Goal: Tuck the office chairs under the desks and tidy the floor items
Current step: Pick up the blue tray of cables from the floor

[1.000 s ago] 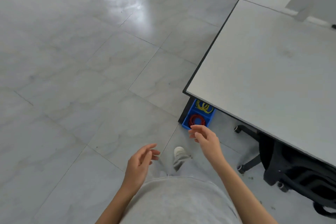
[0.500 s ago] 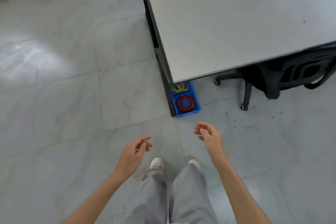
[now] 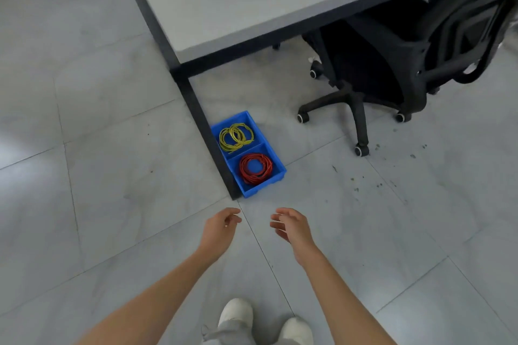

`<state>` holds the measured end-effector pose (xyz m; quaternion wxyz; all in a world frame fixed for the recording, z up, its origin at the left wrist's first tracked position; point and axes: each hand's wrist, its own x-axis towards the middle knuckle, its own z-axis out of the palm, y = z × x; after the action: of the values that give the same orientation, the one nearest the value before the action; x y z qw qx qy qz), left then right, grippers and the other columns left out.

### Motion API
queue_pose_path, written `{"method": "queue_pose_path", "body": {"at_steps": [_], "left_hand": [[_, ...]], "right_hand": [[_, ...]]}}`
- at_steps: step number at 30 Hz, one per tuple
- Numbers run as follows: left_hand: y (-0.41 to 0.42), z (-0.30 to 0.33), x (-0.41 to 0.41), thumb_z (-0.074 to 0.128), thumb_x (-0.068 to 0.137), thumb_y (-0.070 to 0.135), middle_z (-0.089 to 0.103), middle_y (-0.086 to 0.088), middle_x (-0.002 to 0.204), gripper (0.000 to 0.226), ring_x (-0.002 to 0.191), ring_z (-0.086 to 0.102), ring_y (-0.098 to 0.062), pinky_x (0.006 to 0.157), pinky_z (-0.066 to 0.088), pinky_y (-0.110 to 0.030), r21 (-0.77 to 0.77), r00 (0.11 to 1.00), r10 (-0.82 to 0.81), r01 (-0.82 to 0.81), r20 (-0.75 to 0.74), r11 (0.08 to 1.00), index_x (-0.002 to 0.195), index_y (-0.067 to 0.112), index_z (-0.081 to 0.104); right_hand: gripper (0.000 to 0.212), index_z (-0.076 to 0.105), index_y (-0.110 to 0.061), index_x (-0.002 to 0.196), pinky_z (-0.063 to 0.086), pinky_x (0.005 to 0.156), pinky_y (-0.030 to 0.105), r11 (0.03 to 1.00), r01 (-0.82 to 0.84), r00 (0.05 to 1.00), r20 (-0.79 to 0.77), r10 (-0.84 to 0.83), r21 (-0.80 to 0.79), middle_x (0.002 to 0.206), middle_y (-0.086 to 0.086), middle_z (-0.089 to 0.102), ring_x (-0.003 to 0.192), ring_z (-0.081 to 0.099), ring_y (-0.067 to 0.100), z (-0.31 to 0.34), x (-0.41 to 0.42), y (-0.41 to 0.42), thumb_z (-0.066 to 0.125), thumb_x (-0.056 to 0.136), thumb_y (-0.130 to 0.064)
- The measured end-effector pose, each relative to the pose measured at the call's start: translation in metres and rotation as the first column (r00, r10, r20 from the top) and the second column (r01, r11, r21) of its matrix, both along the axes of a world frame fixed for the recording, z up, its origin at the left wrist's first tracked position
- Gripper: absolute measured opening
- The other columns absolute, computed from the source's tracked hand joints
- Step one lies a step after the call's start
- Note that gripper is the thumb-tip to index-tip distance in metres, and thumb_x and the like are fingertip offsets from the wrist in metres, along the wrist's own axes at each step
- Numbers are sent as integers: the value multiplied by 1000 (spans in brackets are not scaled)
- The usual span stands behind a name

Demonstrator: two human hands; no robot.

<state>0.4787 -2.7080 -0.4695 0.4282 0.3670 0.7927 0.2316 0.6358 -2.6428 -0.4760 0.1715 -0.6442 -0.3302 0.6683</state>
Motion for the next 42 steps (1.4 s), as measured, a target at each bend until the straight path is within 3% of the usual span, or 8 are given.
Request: {"method": "queue_pose_path", "body": {"at_steps": [3,6,12,15,19,24,32,42], "left_hand": [[24,-80,3,40,92,2,63,-5,113,31,107,56,-21,82,36,-17,25,997,-41,43,-67,999,117,5,57],[55,-155,-1,40,89,-3,55,-2,103,25,95,53,-22,72,32,-16,64,983,-111,121,-144,991,103,-1,61],[103,-252,-7,41,86,1,52,-4,89,25,99,55,-30,77,40,-34,38,950,-176,192,-257,981,76,23,50],[118,-271,-6,44,91,8,52,-11,129,36,106,54,-29,85,44,-34,-10,946,-181,186,-268,983,126,8,49],[137,-290,-15,40,94,14,34,-15,147,53,119,49,-33,95,44,-39,-141,935,-248,218,-254,966,143,5,23],[148,-311,-23,38,94,14,33,-17,146,54,125,43,-34,96,39,-35,-233,855,-377,310,-356,922,142,0,20],[157,-336,-16,47,86,18,58,-14,118,37,108,54,-32,83,45,-37,-266,739,-459,375,-493,888,122,8,47],[113,-322,44,48,78,10,64,-11,107,33,99,58,-31,74,43,-33,-270,654,-637,580,-408,769,111,12,53]], "right_hand": [[22,59,-10,104,52,73,23,999,3,998,-63,-6,-41,100,8,66,91,65,20,-78,-3,14,41,91,-5],[23,60,-10,100,49,67,22,999,-13,992,-127,8,-37,98,9,66,86,65,19,-156,-7,35,40,91,-4],[23,59,-11,87,49,65,21,999,-10,976,-218,2,-39,88,7,64,75,64,17,-256,-10,61,39,90,-1],[22,59,-7,95,50,66,21,999,27,970,-239,-37,-44,89,7,64,76,64,18,-278,-6,74,39,90,-1],[23,57,-5,102,50,66,20,995,87,969,-229,-97,-54,96,9,63,79,63,17,-289,6,86,38,90,-1],[24,58,-6,102,49,64,18,993,106,977,-178,-114,-52,95,8,63,79,63,16,-304,23,83,37,90,-1],[23,57,-5,102,48,62,18,986,157,976,-144,-164,-55,84,6,64,71,63,15,-325,46,85,39,89,2],[18,53,-4,107,49,78,25,941,307,922,-202,-332,-143,101,12,62,96,62,28,-336,60,65,42,93,-6]]}}
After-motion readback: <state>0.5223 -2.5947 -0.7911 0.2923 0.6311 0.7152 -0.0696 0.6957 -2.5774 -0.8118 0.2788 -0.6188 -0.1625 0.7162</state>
